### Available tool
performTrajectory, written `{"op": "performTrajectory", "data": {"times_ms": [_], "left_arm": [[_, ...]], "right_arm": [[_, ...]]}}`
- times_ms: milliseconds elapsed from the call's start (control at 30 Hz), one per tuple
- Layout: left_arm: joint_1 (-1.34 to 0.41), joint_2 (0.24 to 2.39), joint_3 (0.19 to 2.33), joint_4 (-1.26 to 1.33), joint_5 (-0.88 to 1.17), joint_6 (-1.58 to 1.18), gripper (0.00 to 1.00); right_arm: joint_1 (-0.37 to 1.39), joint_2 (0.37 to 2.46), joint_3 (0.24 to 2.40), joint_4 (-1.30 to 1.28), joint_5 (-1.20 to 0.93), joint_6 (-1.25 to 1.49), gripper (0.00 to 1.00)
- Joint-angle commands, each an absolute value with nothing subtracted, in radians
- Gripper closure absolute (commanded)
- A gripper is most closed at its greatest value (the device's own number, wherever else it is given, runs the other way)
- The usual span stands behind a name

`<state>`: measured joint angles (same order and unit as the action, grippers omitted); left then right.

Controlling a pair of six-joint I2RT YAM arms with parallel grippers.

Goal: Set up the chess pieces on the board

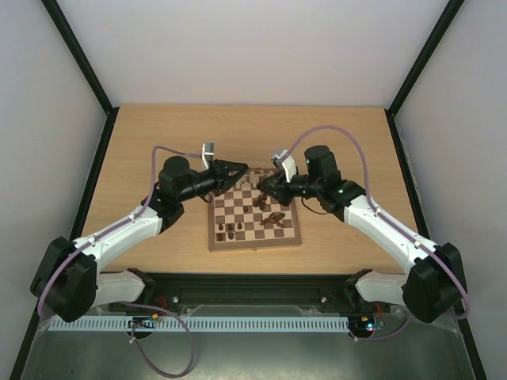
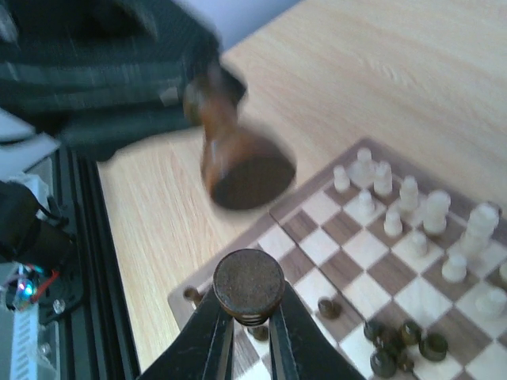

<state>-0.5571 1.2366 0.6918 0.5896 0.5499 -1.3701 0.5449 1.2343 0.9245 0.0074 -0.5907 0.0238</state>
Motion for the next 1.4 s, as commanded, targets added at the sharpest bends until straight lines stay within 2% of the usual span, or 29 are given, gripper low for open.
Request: {"op": "performTrajectory", "data": {"times_ms": [0,167,333,533,700,900,1100,1367], "left_arm": [[-0.529,1.218,0.795,0.401,0.549,-1.185,0.97],[-0.528,1.219,0.963,-0.008,0.464,-0.847,0.97],[-0.560,1.234,1.058,-0.331,0.321,-0.571,0.97],[-0.760,1.295,1.155,-0.550,0.012,-0.311,0.97],[-0.919,1.365,1.180,-0.616,-0.201,-0.228,0.96],[-1.020,1.496,1.226,-0.651,-0.293,-0.178,0.96],[-1.080,1.619,1.266,-0.672,-0.349,-0.177,0.96],[-1.094,1.693,1.257,-0.678,-0.300,-0.192,0.95]], "right_arm": [[0.538,1.210,0.833,-0.012,-0.577,-0.028,0.94],[0.492,1.172,0.749,-0.037,-0.571,-0.049,0.94],[0.363,1.217,0.754,-0.053,-0.633,0.001,0.94],[0.323,1.281,0.757,-0.060,-0.603,-0.005,0.94],[0.319,1.275,0.754,-0.059,-0.566,-0.026,0.93],[0.320,1.244,0.744,-0.050,-0.544,-0.041,0.93],[0.318,1.207,0.754,-0.057,-0.494,-0.070,0.92],[0.318,1.163,0.743,-0.051,-0.471,-0.086,0.92]]}}
